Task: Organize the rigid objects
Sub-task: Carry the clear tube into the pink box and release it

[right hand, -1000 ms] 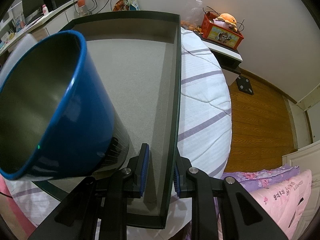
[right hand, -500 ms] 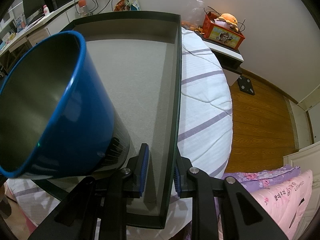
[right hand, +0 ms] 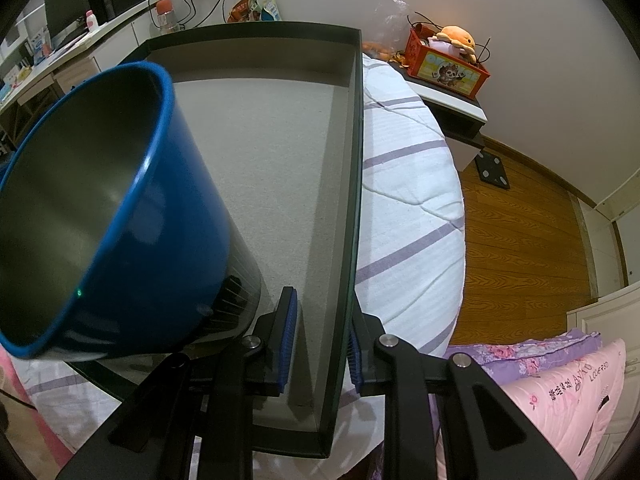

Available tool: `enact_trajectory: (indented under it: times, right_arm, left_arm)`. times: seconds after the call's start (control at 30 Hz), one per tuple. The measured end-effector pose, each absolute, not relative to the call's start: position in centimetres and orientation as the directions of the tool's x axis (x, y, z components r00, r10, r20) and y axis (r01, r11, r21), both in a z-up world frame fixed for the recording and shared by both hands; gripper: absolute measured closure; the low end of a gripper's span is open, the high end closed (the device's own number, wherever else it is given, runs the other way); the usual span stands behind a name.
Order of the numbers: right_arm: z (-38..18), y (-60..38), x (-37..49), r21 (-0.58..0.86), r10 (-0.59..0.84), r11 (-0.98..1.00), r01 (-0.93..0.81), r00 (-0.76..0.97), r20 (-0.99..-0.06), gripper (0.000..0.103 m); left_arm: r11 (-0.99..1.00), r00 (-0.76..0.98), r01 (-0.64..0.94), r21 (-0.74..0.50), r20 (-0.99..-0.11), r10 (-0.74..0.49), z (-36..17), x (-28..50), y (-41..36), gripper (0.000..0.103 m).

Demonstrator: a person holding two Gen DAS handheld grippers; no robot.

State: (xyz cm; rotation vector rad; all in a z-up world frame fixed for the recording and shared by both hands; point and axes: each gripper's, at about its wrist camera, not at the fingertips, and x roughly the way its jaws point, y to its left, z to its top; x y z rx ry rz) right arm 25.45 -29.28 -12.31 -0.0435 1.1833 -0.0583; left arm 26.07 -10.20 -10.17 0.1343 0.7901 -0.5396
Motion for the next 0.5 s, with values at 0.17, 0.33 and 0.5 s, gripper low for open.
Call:
enact_trajectory:
  times: [0.17,0.33,0.5]
  right_arm:
    - [-12.3,-29.2,25.4,-0.065,-0.069,0.998,0.024,0.377,-0.924,0.079]
    - [-12.4,-29.1,25.4,-0.070,-0.074,0.997,0.026,0.375,-0.924,0.079]
    - [-12.4,-29.1,25.4,-0.069,-0.075,0.997,0.028,0.375,-0.924,0.079]
  left_arm:
    - [0.887,0.627,0.457,-0.068,-0.682,-0.376,-9.1,25.6,-7.0,0.023]
    - [0.917,0.666,0.395,-0.046,-0.673,-0.321,-8.9,25.1,-4.1,0.017]
    - [0.936,0.681,0.350,-0.031,-0.678,-0.277,-9.2,25.2,-1.8,0.015]
